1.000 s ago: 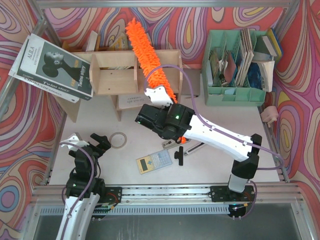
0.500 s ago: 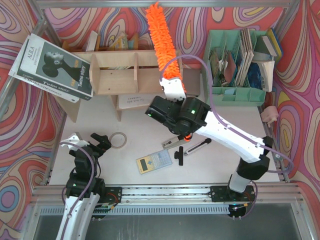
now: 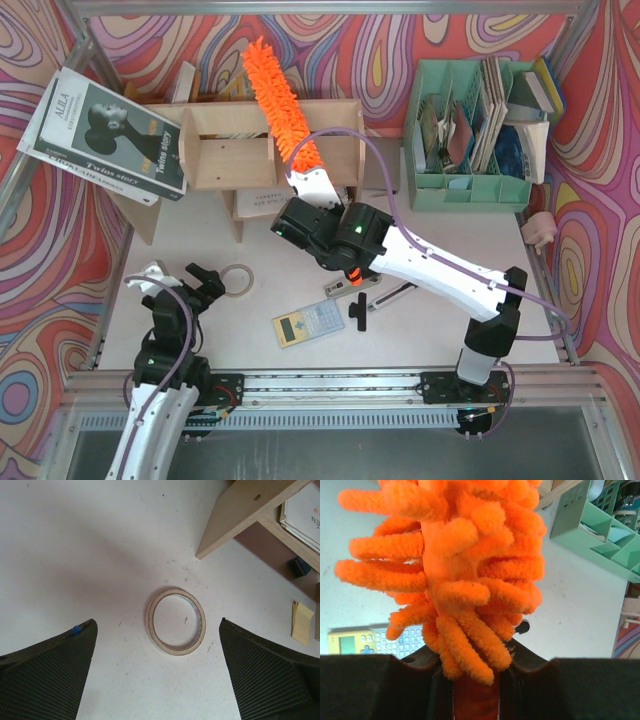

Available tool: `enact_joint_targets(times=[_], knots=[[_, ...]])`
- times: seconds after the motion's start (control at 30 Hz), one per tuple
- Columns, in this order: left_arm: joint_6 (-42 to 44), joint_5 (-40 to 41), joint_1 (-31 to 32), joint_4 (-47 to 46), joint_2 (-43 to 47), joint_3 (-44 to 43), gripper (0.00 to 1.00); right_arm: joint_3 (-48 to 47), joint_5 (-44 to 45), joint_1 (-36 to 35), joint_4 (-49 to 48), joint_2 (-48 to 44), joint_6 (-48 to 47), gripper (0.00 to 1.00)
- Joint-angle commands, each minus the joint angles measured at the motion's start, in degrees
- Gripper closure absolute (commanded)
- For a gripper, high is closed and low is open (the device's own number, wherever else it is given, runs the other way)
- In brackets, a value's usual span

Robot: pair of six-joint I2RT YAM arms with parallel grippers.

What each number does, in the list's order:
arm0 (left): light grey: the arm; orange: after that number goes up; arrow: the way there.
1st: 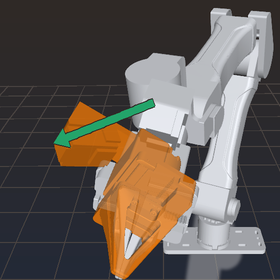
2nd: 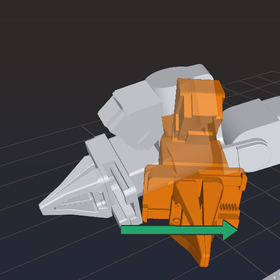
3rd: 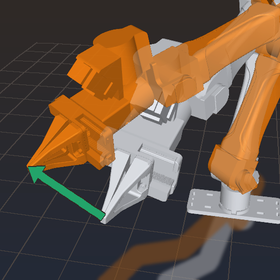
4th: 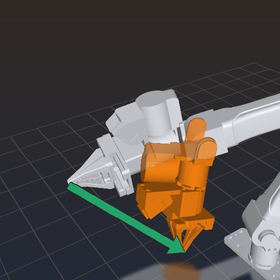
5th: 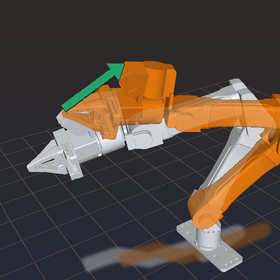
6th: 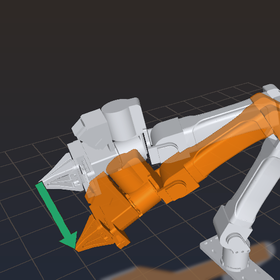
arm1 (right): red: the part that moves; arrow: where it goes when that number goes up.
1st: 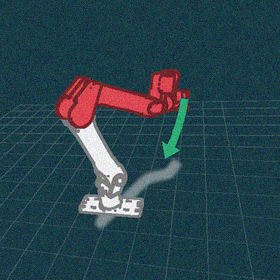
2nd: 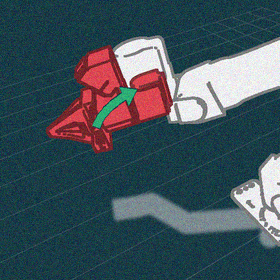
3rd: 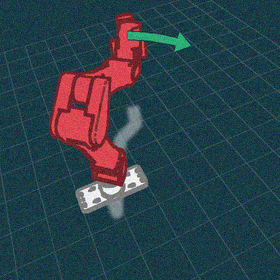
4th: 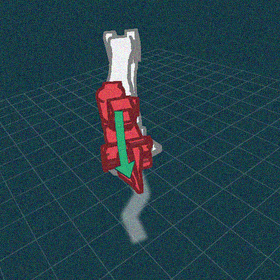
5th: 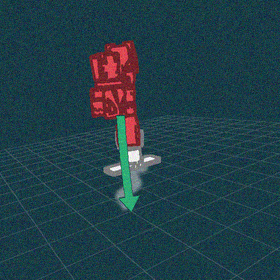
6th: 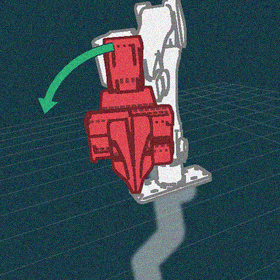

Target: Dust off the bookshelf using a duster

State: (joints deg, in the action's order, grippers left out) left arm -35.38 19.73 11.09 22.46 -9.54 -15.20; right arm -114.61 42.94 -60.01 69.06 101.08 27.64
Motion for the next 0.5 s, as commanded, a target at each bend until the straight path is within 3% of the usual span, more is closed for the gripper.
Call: enact_joint_targets(times=[0.0, 0.17, 0.47], knots=[[-0.29, -0.51, -0.28, -4.95, -2.93, -0.78, 0.02, 3.55, 1.47, -0.11, -2.01, -3.27, 0.23, 1.0], [1.78, -1.27, -0.28, -8.2, -5.09, -0.31, 0.02, -0.32, 6.11, 0.16, 7.47, -2.51, 6.08, 1.0], [2.17, -3.2, -0.28, -13.23, -6.56, 1.68, 0.02, -0.03, 5.58, 2.16, 11.88, -5.12, 10.99, 1.0]])
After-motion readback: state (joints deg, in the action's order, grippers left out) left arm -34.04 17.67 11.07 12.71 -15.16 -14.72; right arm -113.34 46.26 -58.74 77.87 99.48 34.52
